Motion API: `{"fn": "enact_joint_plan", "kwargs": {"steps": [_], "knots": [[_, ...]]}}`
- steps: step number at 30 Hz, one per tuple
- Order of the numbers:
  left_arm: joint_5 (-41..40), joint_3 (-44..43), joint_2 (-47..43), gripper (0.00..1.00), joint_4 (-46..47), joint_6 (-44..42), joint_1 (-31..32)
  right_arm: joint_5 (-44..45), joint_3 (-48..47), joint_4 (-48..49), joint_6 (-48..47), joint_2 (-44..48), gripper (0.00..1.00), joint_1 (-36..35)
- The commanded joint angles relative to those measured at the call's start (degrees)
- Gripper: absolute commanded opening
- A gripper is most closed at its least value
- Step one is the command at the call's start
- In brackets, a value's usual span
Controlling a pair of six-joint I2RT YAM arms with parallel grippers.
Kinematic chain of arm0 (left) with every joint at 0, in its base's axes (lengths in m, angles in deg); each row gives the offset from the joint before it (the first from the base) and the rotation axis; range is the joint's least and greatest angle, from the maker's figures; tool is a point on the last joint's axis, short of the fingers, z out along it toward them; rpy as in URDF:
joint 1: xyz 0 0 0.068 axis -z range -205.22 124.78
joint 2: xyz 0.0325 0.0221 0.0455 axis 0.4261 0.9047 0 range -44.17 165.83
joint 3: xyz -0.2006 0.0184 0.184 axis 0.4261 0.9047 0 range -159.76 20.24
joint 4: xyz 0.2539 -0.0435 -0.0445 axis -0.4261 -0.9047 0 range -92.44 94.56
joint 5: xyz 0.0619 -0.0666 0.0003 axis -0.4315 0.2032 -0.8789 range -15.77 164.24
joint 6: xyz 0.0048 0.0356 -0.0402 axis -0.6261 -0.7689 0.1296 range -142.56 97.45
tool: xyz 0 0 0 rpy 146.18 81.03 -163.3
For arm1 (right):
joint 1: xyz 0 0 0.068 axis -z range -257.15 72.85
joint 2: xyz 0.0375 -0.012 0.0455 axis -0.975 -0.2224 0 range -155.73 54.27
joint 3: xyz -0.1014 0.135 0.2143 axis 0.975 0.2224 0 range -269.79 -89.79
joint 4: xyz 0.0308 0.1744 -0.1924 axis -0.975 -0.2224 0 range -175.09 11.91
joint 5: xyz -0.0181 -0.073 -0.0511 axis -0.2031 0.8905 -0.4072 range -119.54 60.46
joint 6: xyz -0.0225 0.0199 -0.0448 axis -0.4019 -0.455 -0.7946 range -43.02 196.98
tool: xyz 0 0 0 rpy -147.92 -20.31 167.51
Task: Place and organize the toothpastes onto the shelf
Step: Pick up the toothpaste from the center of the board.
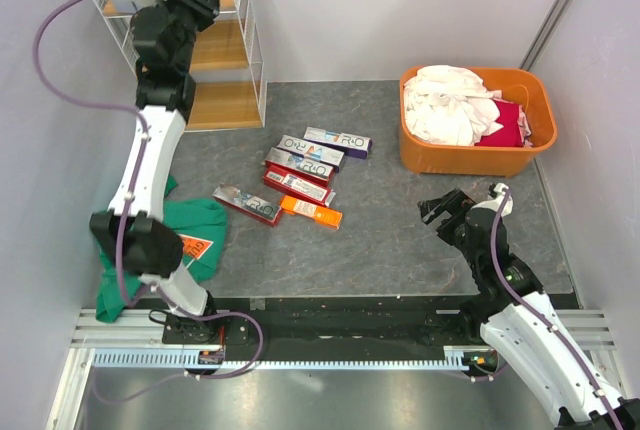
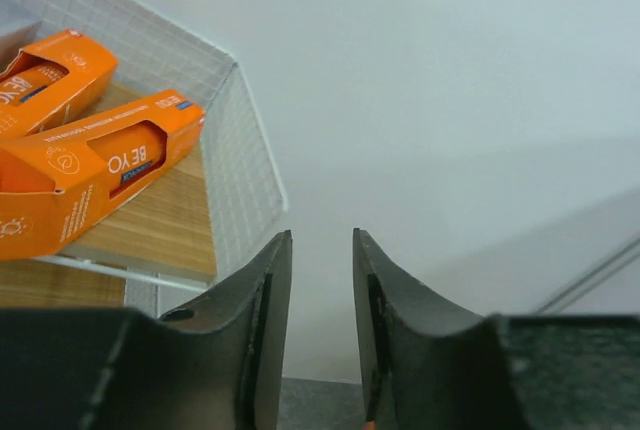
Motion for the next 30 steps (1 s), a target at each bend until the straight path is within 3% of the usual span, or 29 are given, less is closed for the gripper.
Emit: {"fn": "enact_joint_plan", "kwargs": {"steps": [1,9,13,20,24,30], "knots": [[2.60,12.85,-11.64,0.44,8.75,0.49,0.06,-0.25,0.22,-0.35,-0.10,0.08,0.95,-0.06],[10.50,37.23,-28.25,0.52,8.06,1.65,-0.03,-1.74,-0.75,0.00,-1.77,-1.06,0.96,-0.06],[18.48,46.28,-32.22,0.73,2.88,-1.68,-0.03,-2.18,-0.67,0.18,-2.22,-1.76,0.96,-0.06],[28.08,53.33,-35.74,0.97,-5.91,-9.77,0.23,-3.41,0.56,1.50,-1.95,-3.17,0.97,-0.06],[28.88,54.65,-35.92,1.00,-16.87,-14.86,1.29,-3.94,1.18,1.76,-1.95,-3.70,0.97,-0.06],[17.30,57.20,-35.04,1.00,-25.60,-20.58,9.63,-4.29,1.80,2.73,-1.78,-4.66,0.97,-0.06]]}}
